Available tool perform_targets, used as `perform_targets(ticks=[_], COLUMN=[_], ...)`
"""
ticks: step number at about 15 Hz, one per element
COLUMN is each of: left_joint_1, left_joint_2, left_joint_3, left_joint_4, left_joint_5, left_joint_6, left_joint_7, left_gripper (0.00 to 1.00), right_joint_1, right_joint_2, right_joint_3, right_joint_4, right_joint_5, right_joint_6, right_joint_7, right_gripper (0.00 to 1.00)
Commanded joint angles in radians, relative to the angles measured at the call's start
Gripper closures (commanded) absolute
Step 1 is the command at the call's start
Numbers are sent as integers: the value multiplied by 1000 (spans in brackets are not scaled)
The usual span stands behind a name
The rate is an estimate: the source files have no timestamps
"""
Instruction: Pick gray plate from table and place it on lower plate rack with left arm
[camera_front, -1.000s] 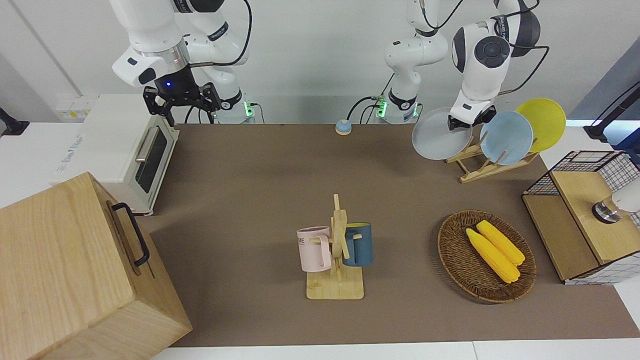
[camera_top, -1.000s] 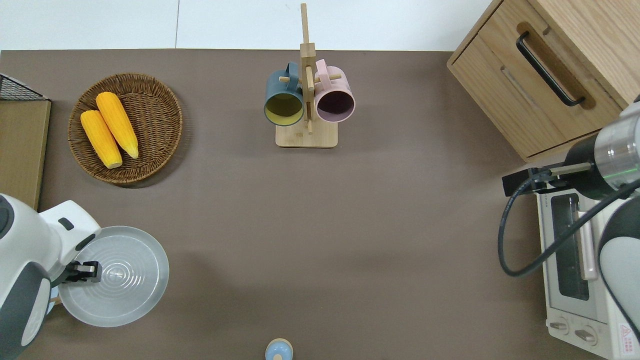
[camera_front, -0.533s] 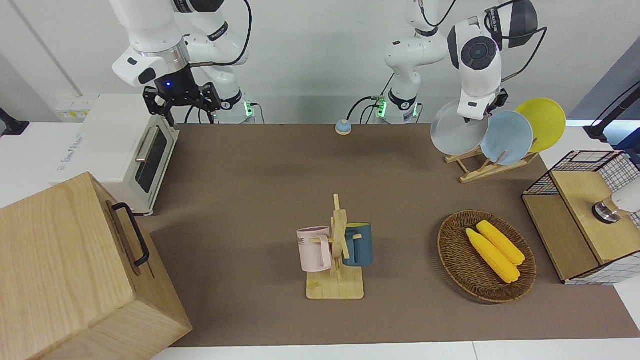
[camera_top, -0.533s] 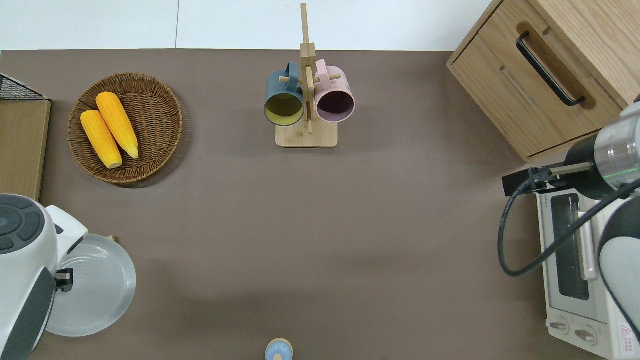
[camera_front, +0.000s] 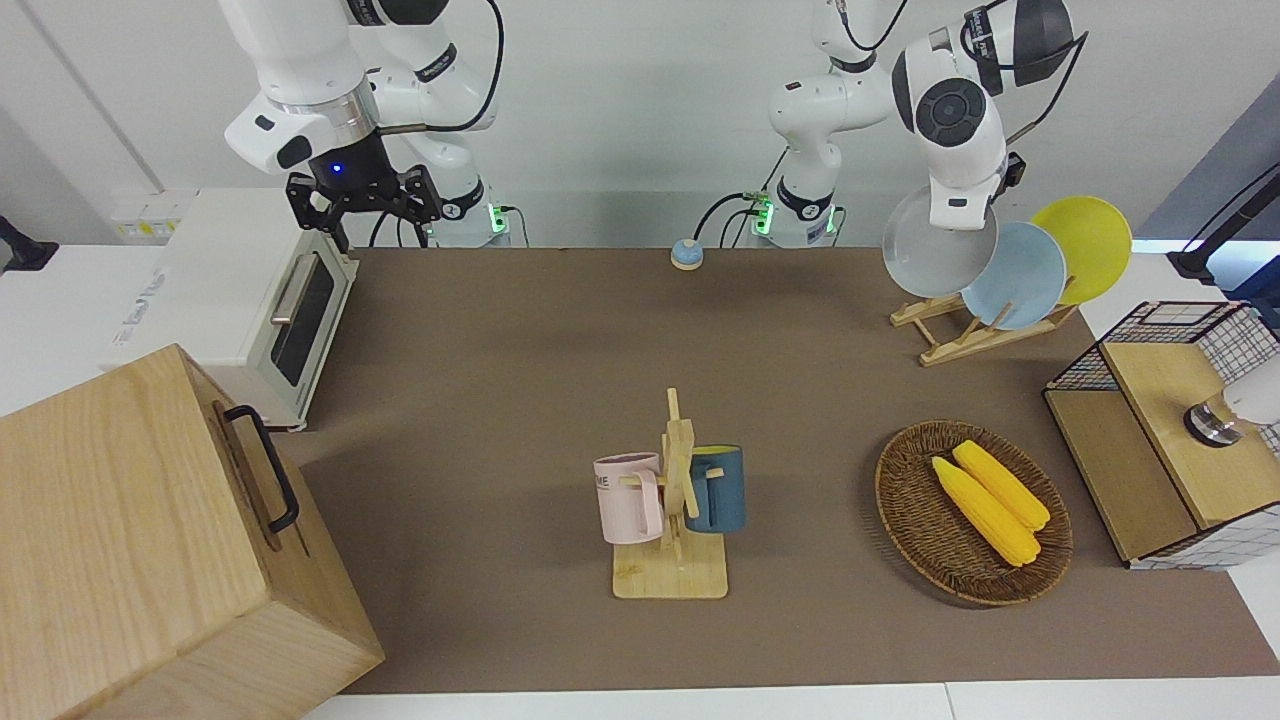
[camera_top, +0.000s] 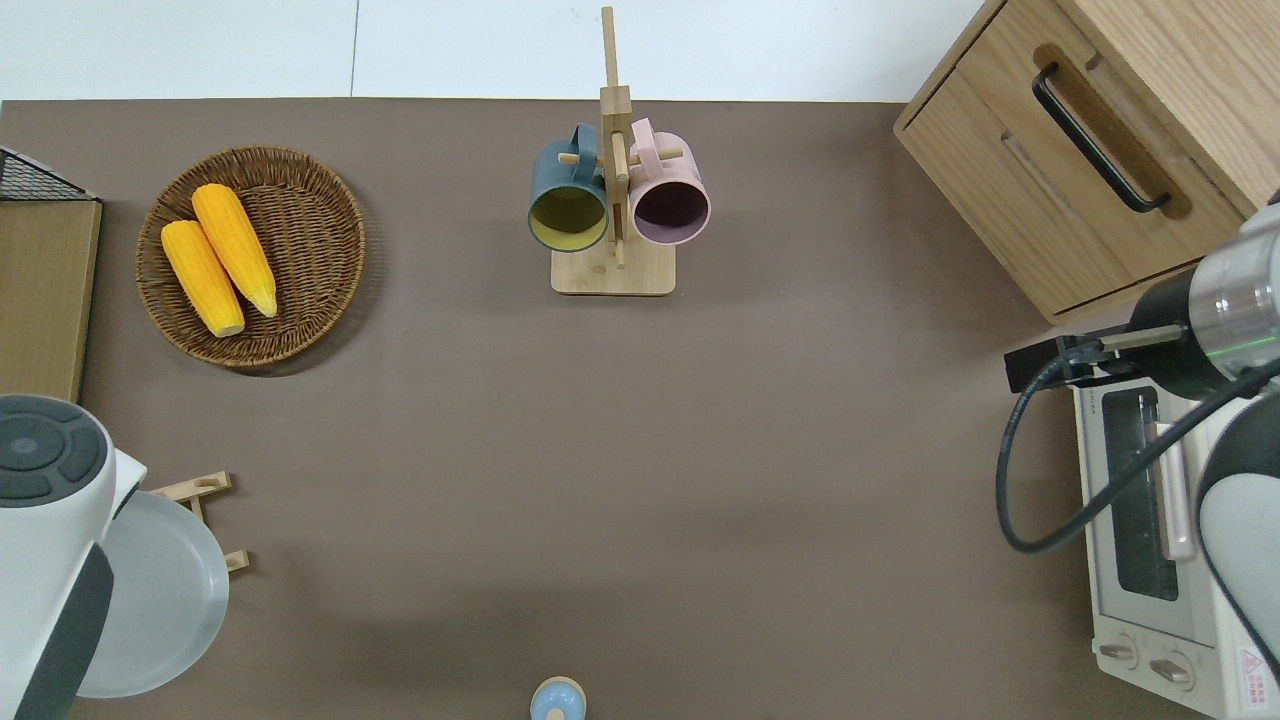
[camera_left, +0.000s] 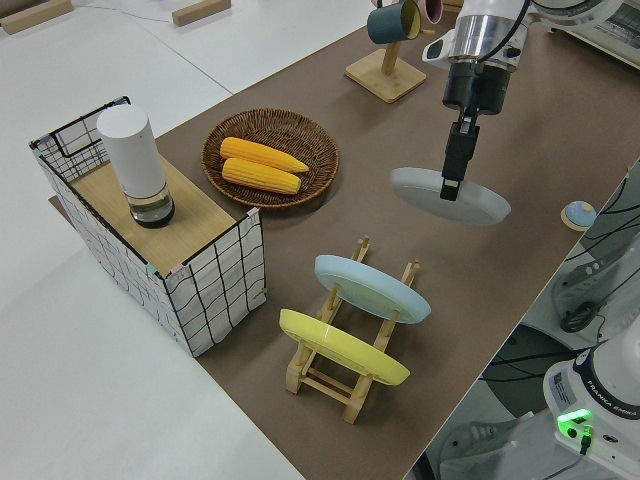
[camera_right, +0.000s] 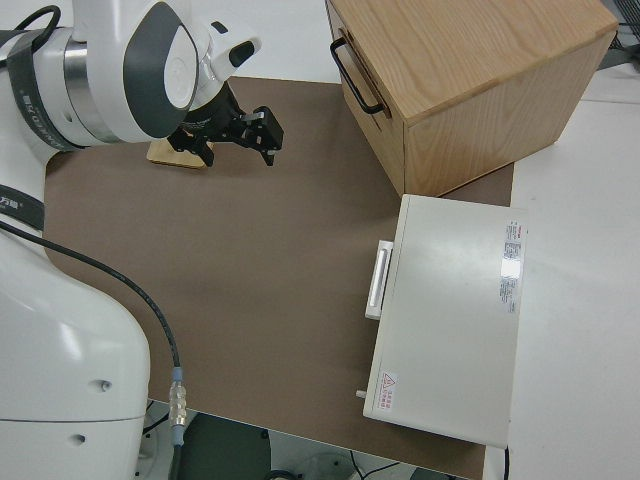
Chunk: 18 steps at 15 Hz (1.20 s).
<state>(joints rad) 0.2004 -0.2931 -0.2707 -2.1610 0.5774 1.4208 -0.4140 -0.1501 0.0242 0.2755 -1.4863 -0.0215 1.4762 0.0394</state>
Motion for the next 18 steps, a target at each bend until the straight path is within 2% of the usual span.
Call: perform_targets(ticks=[1,10,14,18], left_joint_1=[-9,-9,-7,-7], left_joint_2=[-11,8,22,49], left_joint_3=[-10,-45,-70,-71], left_joint_4=[6,0,-3,-5], left_joint_5=[42,189,211,243], left_joint_6=[-54,-100,-100,-95], left_joint_7=[-45,-68,-107,-134], left_gripper=[1000,1000,1000,1000], right_joint_1=[-20,-19,-19,-19], right_joint_2=[-3,-1,-1,-1], right_joint_3=[18,18,18,18], right_joint_4=[9,9,9,9], right_joint_5=[-2,-2,-2,-2], right_joint_6=[-14,-14,-14,-13], right_joint_7=[13,13,13,13], right_gripper=[17,17,17,17])
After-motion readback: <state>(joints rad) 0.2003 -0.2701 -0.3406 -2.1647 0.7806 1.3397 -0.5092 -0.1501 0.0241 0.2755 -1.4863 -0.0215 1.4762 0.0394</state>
